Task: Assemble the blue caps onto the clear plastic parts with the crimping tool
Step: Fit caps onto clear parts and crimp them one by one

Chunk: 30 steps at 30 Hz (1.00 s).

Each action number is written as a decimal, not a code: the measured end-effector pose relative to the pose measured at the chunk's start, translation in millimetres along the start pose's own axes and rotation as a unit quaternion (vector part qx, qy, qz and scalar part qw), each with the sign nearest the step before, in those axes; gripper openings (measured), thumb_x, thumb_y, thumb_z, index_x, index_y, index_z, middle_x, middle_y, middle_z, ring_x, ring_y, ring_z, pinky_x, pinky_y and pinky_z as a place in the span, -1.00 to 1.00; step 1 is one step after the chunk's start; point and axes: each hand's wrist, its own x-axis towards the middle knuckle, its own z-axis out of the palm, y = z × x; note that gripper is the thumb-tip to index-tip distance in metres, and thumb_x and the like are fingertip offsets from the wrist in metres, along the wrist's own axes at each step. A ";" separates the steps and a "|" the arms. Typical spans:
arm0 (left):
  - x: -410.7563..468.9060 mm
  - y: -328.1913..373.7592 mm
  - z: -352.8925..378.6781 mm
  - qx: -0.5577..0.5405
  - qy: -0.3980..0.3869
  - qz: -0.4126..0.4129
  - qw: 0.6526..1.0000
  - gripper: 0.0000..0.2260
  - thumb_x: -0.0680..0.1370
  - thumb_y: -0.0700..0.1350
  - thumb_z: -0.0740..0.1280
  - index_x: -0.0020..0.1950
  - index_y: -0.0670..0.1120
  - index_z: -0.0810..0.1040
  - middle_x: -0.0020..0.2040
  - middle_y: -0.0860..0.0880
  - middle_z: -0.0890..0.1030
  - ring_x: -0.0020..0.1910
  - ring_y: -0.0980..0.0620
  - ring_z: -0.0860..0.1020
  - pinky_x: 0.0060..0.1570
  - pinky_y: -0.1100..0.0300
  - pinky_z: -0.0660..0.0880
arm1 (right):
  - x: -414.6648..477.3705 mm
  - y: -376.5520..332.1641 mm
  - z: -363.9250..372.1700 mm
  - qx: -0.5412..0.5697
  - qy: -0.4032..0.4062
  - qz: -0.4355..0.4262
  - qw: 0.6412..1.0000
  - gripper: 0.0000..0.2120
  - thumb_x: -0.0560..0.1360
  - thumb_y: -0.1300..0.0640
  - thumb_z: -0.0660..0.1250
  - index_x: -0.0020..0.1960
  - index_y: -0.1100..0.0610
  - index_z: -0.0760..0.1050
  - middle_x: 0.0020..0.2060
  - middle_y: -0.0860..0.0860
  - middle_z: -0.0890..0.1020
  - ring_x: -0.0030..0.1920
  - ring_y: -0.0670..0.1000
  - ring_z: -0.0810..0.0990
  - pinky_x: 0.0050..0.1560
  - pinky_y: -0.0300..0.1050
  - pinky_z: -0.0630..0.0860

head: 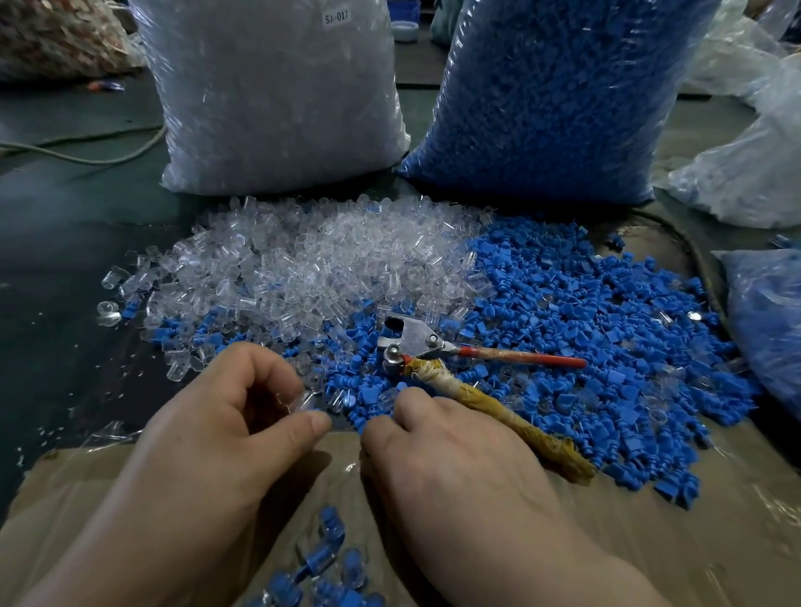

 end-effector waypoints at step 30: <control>-10.1 0.2 13.1 -0.183 -0.099 -0.027 0.978 -0.71 0.22 0.15 0.50 -0.12 0.09 0.67 -0.36 -0.13 0.65 -0.42 0.01 0.60 -0.44 0.24 0.48 | -17.4 6.4 3.2 0.294 0.195 0.042 0.935 -0.83 0.50 -0.04 0.38 0.02 -0.21 0.43 -0.05 -0.29 0.54 -0.01 -0.25 0.51 -0.05 -0.35 0.42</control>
